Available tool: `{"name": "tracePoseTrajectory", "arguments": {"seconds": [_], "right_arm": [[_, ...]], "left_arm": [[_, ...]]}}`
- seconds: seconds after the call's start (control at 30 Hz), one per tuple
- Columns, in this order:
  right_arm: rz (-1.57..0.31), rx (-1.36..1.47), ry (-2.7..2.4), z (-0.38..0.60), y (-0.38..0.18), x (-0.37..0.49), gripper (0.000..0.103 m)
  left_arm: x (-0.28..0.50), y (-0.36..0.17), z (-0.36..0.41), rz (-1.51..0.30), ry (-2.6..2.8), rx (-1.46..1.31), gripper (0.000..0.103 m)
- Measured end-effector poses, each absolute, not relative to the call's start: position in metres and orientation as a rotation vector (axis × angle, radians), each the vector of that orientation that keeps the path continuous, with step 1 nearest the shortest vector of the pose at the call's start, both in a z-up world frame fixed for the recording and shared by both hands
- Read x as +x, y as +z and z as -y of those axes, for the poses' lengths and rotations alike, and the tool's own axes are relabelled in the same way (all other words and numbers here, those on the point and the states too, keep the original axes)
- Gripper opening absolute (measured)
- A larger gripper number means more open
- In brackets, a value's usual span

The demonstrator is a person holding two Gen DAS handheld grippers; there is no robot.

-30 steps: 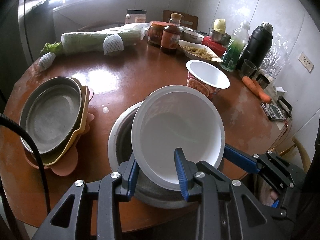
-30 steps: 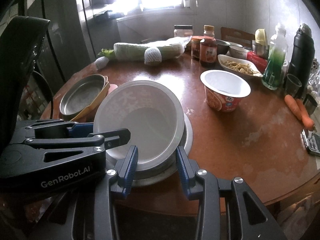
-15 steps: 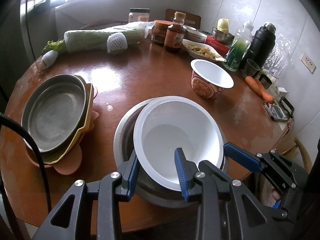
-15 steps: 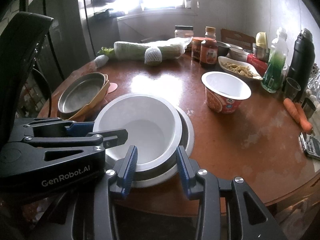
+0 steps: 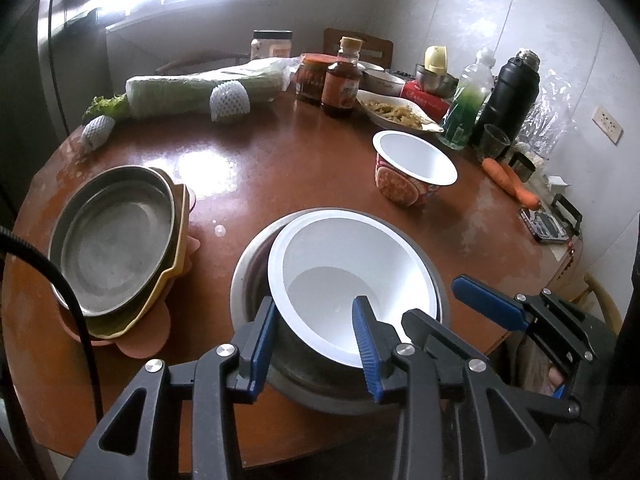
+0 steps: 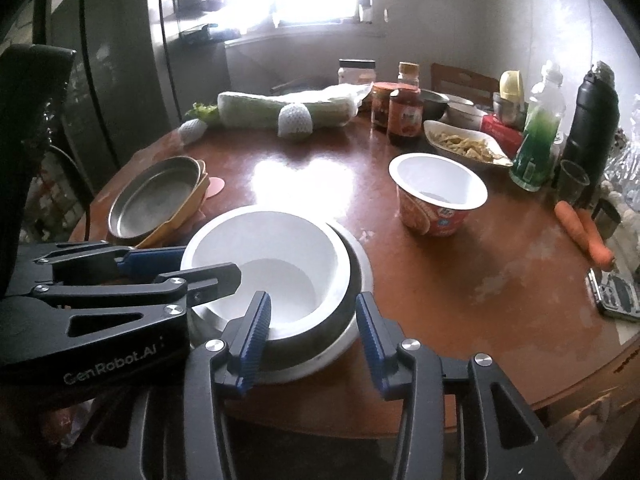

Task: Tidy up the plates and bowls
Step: 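Open the left tool to release the paper bowl and withdraw, then move the left tool to the rim of another white paper bowl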

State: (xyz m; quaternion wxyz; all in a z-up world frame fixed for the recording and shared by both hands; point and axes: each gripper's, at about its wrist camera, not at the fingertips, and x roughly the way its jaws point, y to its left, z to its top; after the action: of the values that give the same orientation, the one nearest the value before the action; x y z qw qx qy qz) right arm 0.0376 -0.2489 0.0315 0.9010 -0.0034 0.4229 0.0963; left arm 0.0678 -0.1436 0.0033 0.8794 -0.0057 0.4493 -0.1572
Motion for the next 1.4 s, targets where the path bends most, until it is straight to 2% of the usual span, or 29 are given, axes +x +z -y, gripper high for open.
{"name": "tracePoseTrajectory", "arguments": {"seconds": [0.37, 1.1, 1.4], "right_arm": [[-0.857, 0.018, 0.163, 0.263, 0.034, 0.041, 0.053], [-0.821, 0.027, 0.100, 0.278, 0.040, 0.046, 0.056], [-0.756, 0.000, 0.043, 0.287, 0.057, 0.054, 0.061]], "left_arm": [[0.065, 0.019, 0.142, -0.892, -0.354, -0.031, 0.042], [0.065, 0.030, 0.142, -0.824, -0.350, -0.018, 0.048], [0.080, 0.044, 0.148, -0.785, -0.336, -0.007, 0.051]]}}
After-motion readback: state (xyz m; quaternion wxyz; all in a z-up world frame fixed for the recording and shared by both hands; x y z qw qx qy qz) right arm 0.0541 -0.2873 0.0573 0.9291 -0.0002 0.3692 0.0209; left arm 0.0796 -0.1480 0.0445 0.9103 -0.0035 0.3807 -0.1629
